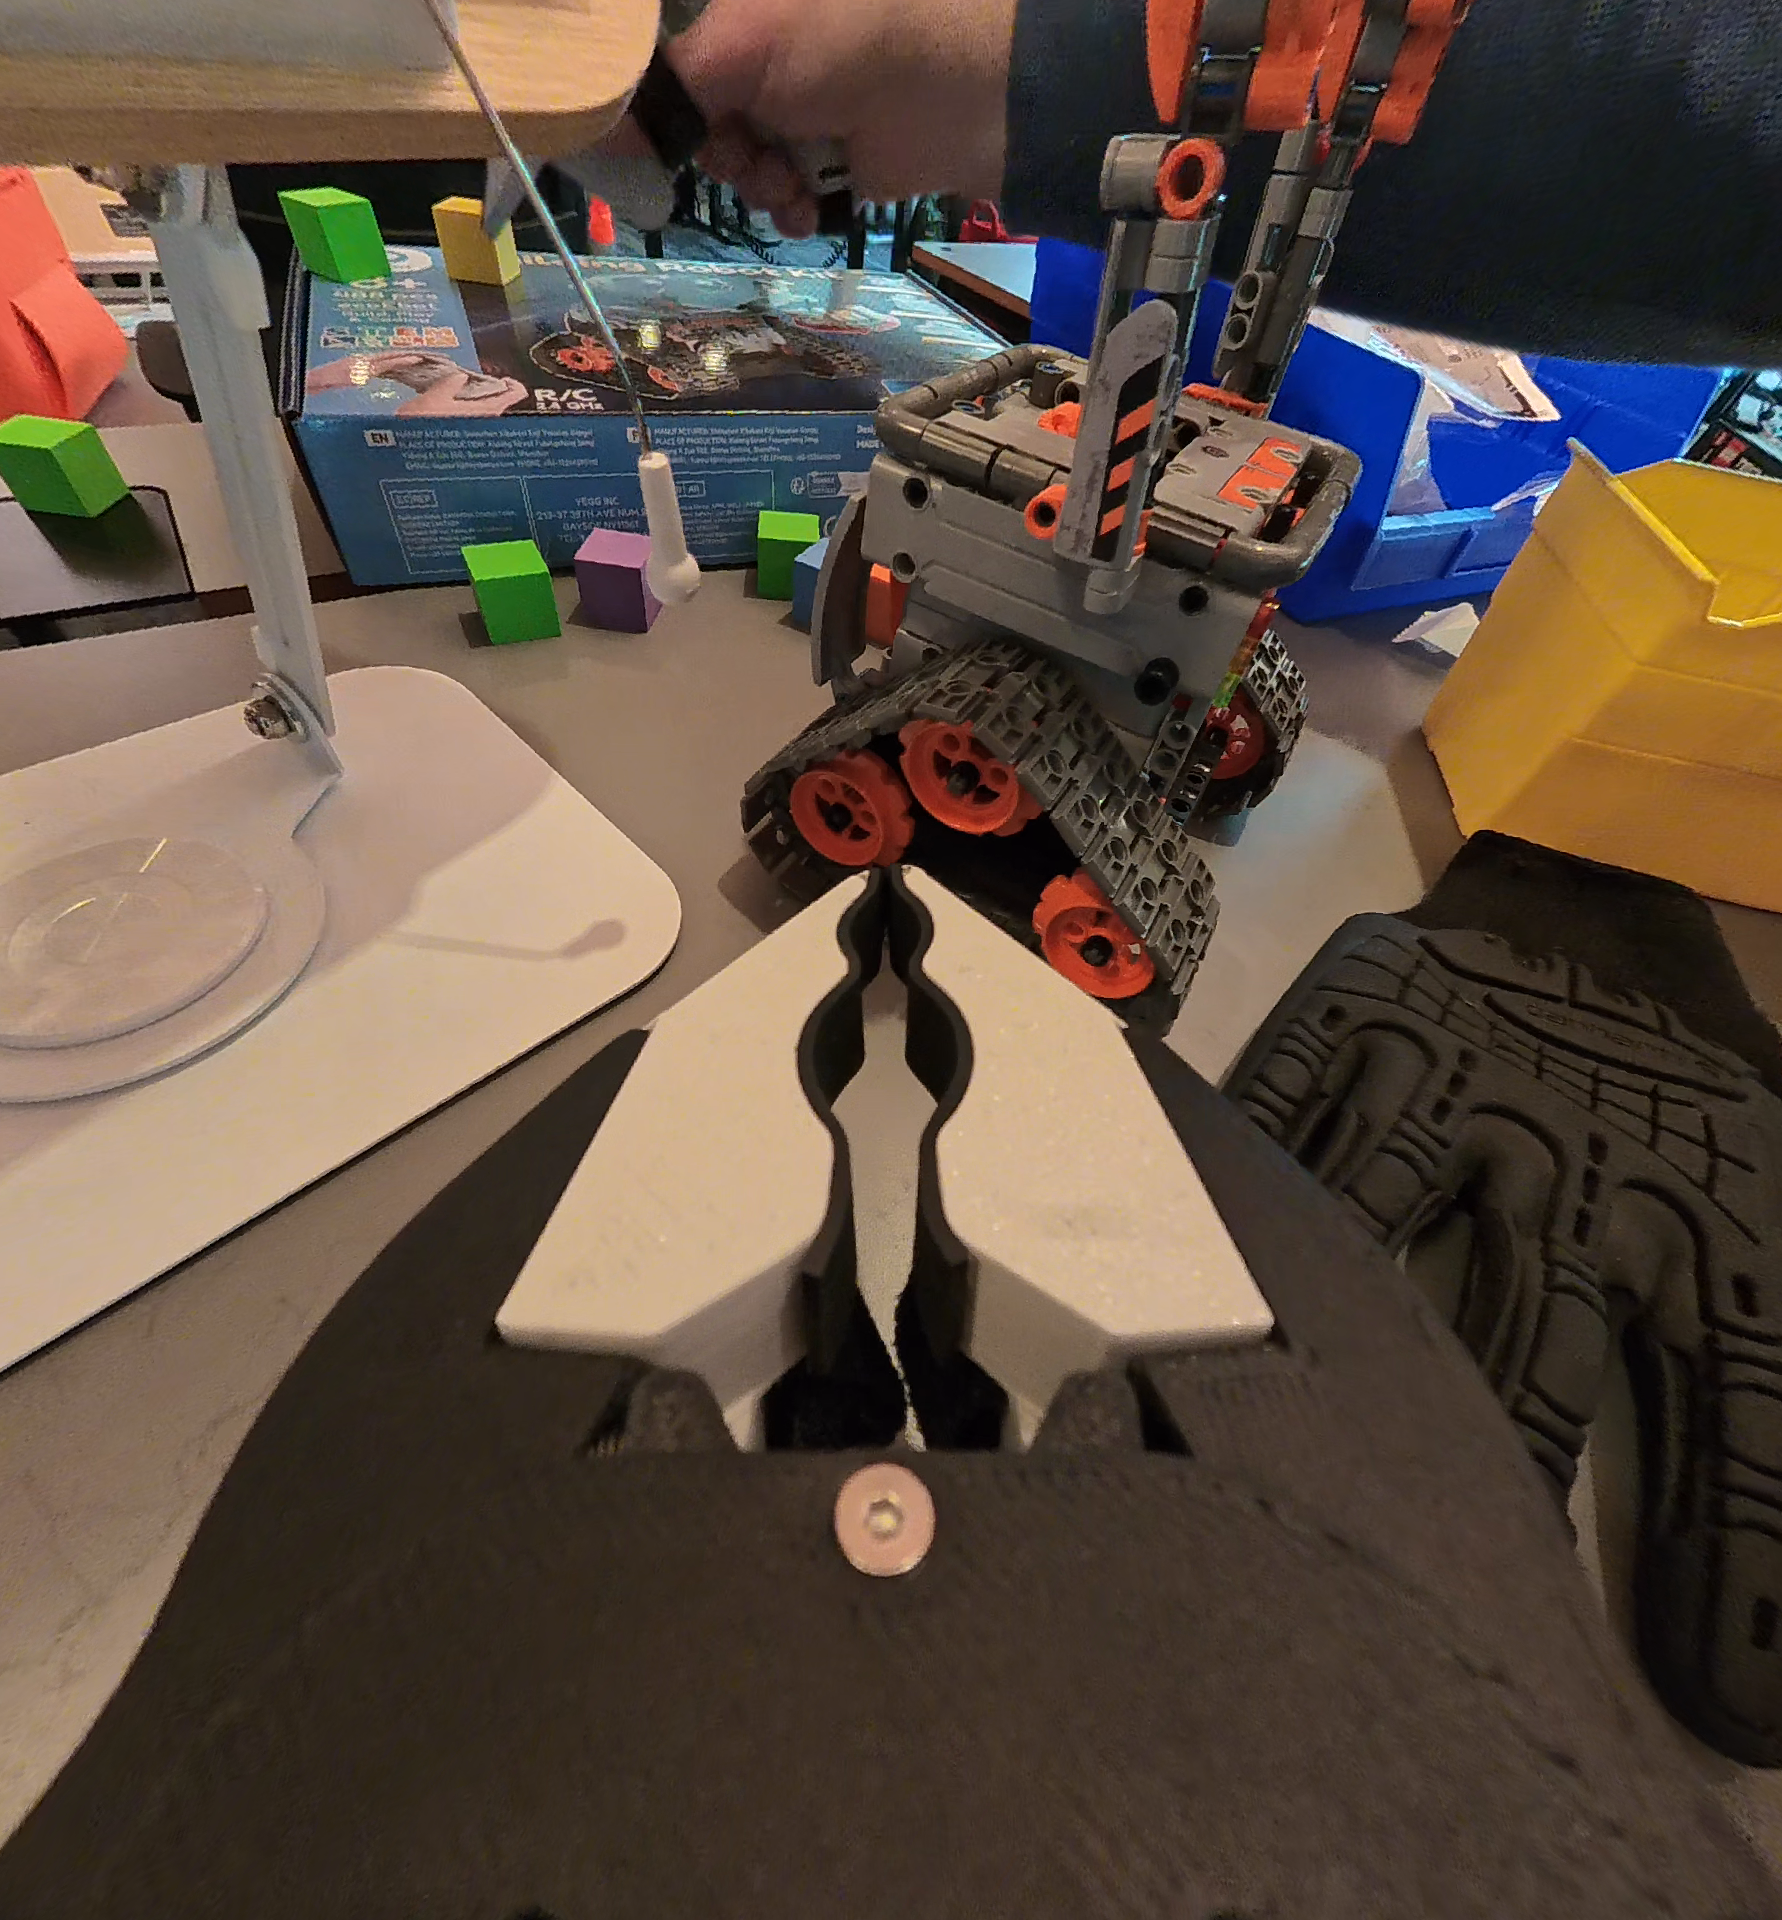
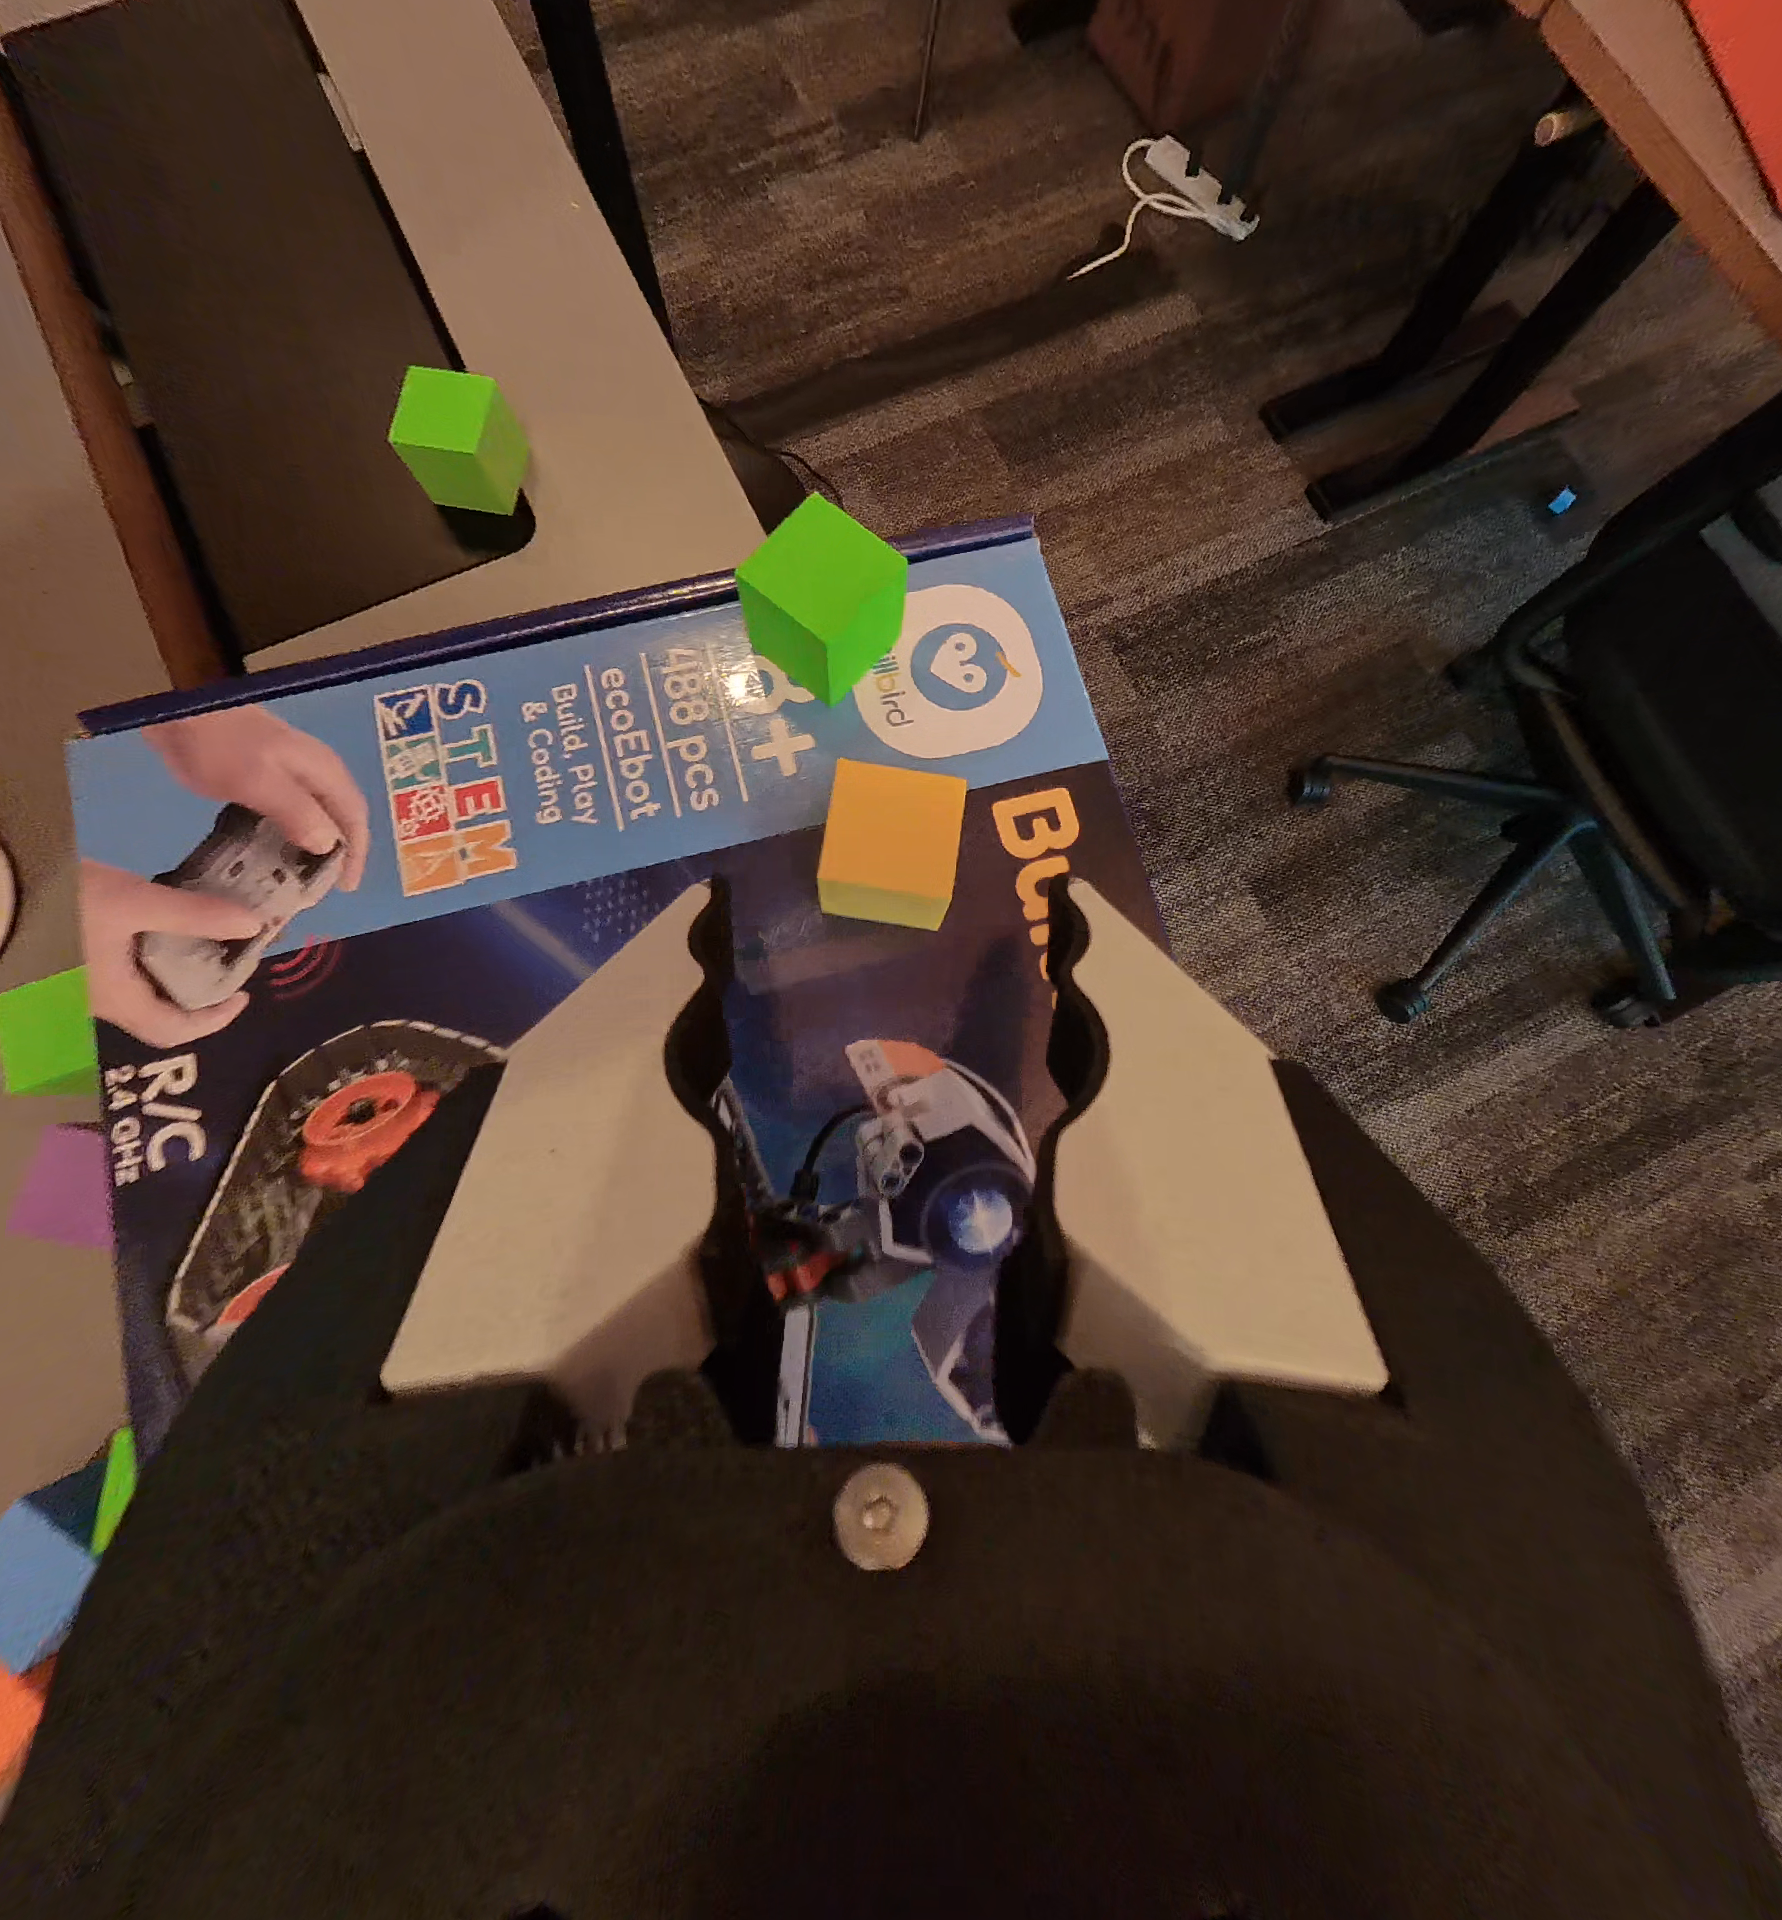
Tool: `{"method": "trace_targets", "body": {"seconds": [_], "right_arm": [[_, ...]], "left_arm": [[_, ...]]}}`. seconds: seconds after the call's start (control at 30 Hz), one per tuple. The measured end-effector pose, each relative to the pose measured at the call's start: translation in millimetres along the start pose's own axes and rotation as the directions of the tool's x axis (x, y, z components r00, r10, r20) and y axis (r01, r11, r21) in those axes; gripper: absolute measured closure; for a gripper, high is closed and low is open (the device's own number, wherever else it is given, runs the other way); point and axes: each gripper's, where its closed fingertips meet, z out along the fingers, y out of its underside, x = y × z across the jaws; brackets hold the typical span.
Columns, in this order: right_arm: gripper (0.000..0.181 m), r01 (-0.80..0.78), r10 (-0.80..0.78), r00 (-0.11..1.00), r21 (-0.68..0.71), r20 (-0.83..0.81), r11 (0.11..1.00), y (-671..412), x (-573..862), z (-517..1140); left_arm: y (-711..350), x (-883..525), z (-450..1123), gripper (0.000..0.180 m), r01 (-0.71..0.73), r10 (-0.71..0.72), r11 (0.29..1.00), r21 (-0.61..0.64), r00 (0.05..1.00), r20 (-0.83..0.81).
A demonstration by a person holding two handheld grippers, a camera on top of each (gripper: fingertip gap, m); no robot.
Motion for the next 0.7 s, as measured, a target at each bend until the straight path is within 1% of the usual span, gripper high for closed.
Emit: {"method": "trace_targets", "body": {"seconds": [0.13, 0.17, 0.2, 0.23, 0.33, 0.47, 0.53, 0.6, 0.7], "right_arm": [[0.131, 0.003, -0.003, 1.0, -0.004, -0.01, 1.0, 1.5, 0.8, 16.7], [0.136, 0.006, -0.006, 1.0, -0.01, -0.016, 1.0, 2.0, 1.1, 20.4], [0.149, 0.011, -0.012, 1.0, -0.009, -0.028, 1.0, 1.4, 2.0, 22.8], [0.154, 0.015, -0.015, 0.999, -0.004, -0.037, 1.0, 0.1, 2.7, 23.6], [0.154, 0.011, -0.011, 0.999, 0.013, -0.043, 1.0, -6.1, 2.4, 14.7], [0.154, 0.008, -0.01, 1.0, 0.097, 0.029, 0.995, -33.2, -9.1, -36.8], [0.154, 0.047, -0.056, 0.996, 0.133, 0.064, 0.99, -50.5, -21.6, -75.1], [0.154, 0.132, -0.149, 0.984, 0.16, 0.099, 0.978, -65.5, -43.2, -114.9], [0.154, 0.21, -0.245, 0.956, 0.207, 0.163, 0.956, -85.1, -80.1, -182.6]], "left_arm": [[-1.3, 0.5, -0.3, 0.18, 0.007, -0.007, 1.0, 0.008, 1.0, -0.009], [-1.4, 0.9, -0.2, 0.18, 0.006, -0.006, 1.0, 0.008, 1.0, -0.01], [-1.3, 1.3, 0.0, 0.18, 0.004, -0.004, 1.0, 0.007, 1.0, -0.012], [-1.2, 1.8, 0.3, 0.18, 0.003, -0.003, 1.0, 0.007, 1.0, -0.014], [-1.2, 2.1, 0.7, 0.18, 0.004, -0.004, 1.0, 0.006, 1.0, -0.019], [-3.2, 3.3, 0.1, 0.18, 0.005, -0.005, 1.0, 0.015, 1.0, -0.025], [-3.9, 4.2, 0.4, 0.18, 0.003, -0.002, 1.0, 0.016, 1.0, -0.027], [-5.3, 5.0, 0.2, 0.18, 0.001, -0.001, 1.0, 0.021, 1.0, -0.028], [-5.8, 5.8, 0.4, 0.18, 0.0, 0.0, 1.0, 0.022, 1.0, -0.03]]}}
